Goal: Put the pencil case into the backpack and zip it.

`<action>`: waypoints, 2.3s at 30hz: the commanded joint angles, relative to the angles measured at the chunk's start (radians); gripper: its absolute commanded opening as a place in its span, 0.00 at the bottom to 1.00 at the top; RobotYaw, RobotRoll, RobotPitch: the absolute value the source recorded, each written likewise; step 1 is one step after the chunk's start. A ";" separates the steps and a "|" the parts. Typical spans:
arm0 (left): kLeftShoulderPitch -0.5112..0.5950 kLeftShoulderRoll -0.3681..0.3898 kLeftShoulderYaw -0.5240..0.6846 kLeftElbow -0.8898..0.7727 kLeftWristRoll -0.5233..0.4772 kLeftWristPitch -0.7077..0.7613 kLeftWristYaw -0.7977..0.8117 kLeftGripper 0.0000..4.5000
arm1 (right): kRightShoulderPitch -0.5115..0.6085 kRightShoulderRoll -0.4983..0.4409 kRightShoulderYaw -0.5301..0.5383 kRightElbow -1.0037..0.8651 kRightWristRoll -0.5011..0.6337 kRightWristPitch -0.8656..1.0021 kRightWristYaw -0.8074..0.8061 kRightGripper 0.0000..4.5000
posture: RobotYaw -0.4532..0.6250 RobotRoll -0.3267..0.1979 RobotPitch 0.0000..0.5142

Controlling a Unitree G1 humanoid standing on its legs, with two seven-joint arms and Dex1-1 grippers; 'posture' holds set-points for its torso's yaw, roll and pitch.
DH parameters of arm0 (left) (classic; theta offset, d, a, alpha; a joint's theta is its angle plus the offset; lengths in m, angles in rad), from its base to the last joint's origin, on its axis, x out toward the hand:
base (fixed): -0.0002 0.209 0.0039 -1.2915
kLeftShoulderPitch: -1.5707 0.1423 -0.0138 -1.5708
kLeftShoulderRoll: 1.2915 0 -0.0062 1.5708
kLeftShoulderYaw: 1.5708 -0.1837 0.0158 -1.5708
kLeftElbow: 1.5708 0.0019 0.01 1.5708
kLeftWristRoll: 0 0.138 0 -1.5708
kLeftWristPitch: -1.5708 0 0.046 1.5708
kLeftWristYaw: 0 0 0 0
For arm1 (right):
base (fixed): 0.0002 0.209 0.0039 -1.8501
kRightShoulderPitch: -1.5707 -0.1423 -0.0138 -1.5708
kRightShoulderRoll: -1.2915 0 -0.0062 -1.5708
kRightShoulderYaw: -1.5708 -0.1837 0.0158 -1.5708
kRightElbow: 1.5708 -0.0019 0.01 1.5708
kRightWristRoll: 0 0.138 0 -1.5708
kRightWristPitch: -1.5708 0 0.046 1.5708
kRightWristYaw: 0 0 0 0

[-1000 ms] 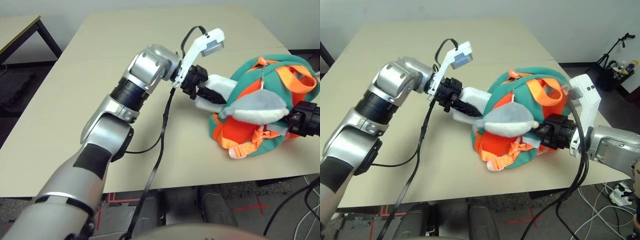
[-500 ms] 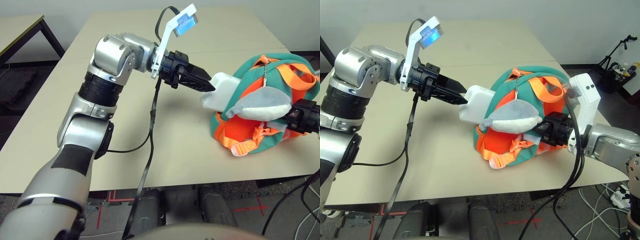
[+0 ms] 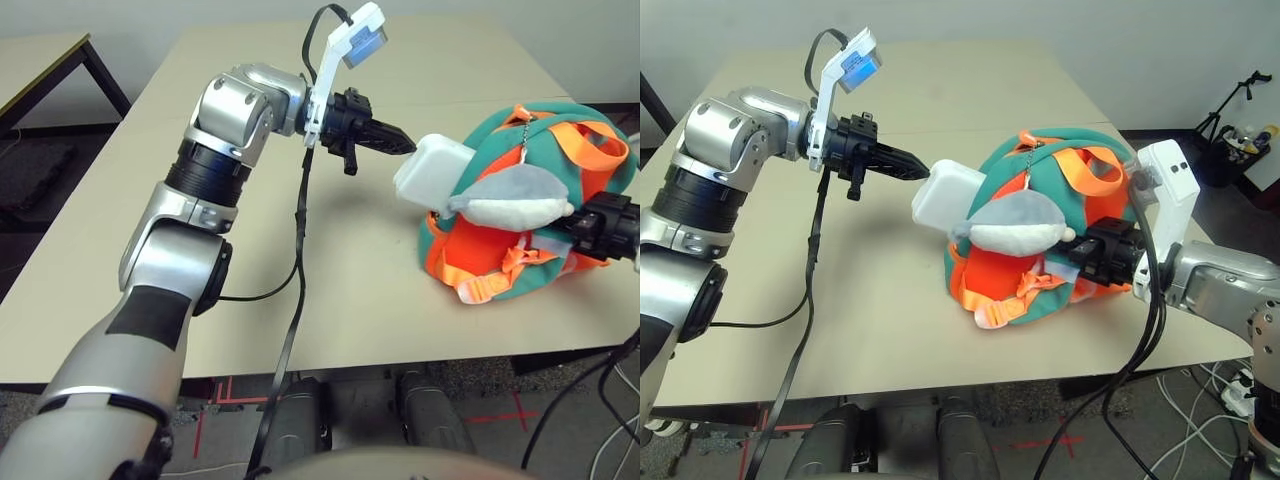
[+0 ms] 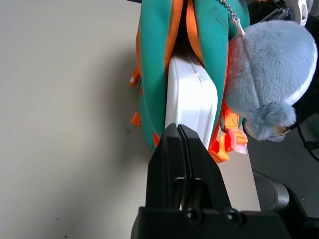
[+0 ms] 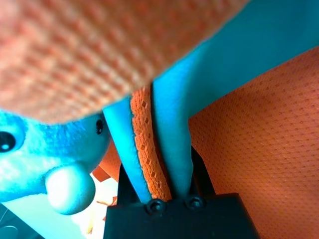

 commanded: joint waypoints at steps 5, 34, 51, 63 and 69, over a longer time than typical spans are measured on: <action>0.009 -0.007 0.016 -0.048 0.002 0.024 0.046 0.10 | -0.029 0.020 0.030 0.000 -0.012 0.011 0.000 0.03 | 0.37 0.62 0.09; 0.031 -0.075 -0.005 0.075 0.027 -0.027 0.052 0.00 | -0.041 0.067 0.038 -0.010 -0.036 0.018 -0.006 0.03 | 0.36 0.62 0.10; 0.010 -0.129 -0.002 0.122 0.040 -0.046 0.028 0.00 | -0.011 0.082 0.019 -0.027 -0.034 0.017 -0.020 0.03 | 0.35 0.62 0.11; 0.054 -0.174 -0.038 0.081 0.049 -0.032 0.040 0.00 | -0.009 0.082 0.024 -0.025 -0.041 0.012 -0.013 0.03 | 0.34 0.62 0.11; 0.062 -0.228 -0.057 0.126 0.082 -0.079 0.071 0.00 | -0.005 0.090 0.022 -0.032 -0.038 0.013 -0.018 0.03 | 0.33 0.62 0.12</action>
